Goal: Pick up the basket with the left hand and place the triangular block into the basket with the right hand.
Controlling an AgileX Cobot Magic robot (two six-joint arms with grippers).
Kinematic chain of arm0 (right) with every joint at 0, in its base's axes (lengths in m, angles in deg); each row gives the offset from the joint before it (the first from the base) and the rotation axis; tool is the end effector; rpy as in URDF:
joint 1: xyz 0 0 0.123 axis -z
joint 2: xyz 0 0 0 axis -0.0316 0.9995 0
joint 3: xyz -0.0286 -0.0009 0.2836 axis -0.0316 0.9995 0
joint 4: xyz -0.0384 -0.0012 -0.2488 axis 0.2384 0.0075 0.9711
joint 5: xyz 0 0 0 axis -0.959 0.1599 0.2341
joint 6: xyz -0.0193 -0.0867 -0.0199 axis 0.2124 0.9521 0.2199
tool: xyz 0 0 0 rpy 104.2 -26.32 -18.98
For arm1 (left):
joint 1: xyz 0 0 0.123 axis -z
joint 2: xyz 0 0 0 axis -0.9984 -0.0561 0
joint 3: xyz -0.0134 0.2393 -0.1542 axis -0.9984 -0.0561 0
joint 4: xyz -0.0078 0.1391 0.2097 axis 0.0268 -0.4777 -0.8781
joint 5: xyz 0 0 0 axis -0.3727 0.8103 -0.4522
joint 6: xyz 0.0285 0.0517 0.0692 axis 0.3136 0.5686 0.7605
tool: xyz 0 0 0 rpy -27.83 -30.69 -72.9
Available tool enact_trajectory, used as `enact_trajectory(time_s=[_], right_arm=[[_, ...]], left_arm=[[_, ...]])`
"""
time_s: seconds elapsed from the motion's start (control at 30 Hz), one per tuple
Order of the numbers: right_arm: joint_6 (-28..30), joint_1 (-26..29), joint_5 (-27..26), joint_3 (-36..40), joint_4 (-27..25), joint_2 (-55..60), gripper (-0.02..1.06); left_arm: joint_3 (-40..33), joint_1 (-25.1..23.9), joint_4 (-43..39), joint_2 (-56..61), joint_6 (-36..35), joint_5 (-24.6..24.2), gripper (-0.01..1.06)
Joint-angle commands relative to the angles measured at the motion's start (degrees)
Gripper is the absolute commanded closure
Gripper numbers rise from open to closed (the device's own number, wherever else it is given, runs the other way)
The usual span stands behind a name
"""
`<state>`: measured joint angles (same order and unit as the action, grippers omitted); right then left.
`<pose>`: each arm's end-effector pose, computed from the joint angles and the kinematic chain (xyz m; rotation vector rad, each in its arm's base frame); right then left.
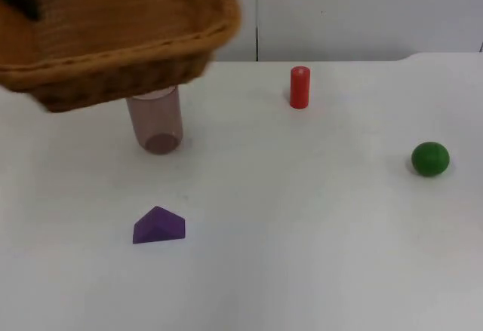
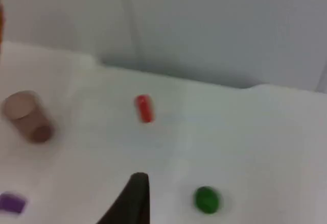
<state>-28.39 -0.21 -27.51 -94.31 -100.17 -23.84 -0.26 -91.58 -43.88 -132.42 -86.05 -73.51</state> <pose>0.1714 0.0300 0.4098 -0.3022 2.0678 0.2383 0.3366 -0.0044 0.2886 -0.4826 2.6272 -0.5816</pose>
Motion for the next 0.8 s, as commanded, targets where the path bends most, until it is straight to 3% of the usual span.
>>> enact_trajectory(time_s=[0.0, 0.07, 0.13, 0.3, 0.33, 0.43, 0.53, 0.63, 0.67, 0.77], right_arm=[[9.19, 0.01, 2.43, -0.26, -9.2, 2.67, 0.0], [15.45, -1.75, 3.97, -0.26, -15.24, 6.19, 0.0], [17.6, -3.69, 3.97, -0.26, -16.74, 7.81, 0.0], [25.07, -17.77, -1.62, -0.26, -14.6, 17.72, 0.0], [25.07, -17.77, -1.62, -0.26, -14.6, 17.72, 0.0], [30.1, -26.11, -9.87, -0.26, -12.48, 27.07, 0.0], [31.91, -27.37, -13.31, -0.26, -12.48, 32.95, 0.0], [39.0, -27.37, -13.59, -0.26, -16.41, 40.69, 0.0], [39.0, -27.37, -13.59, -0.26, -16.41, 40.69, 0.0], [53.06, -27.37, -13.67, -0.26, -25.22, 47.03, 0.0]], left_arm=[[0.19, -2.78, -0.08, 0.95, -2.06, -1.05, 1.05], [0.19, -4.55, -0.08, 0.95, -2.37, -1.89, 1.05], [0.19, -5.72, -0.08, 0.95, -2.37, -2.15, 1.05], [0.19, -8.62, -0.23, 1.05, -2.6, -2.38, 1.05], [0.19, -8.62, -0.23, 1.05, -2.6, -2.38, 1.05], [0.19, -9.32, -0.88, 1.05, -2.6, -1.77, 1.05], [0.19, -9.32, -2.18, 1.05, -2.6, -1.42, 1.05], [0.19, -9.32, -3.01, 1.05, -2.6, -1.3, 1.05], [0.19, -9.32, -3.01, 1.05, -2.6, -1.3, 1.05], [0.19, -9.32, -3.01, 1.05, -2.6, -1.07, 1.05]])
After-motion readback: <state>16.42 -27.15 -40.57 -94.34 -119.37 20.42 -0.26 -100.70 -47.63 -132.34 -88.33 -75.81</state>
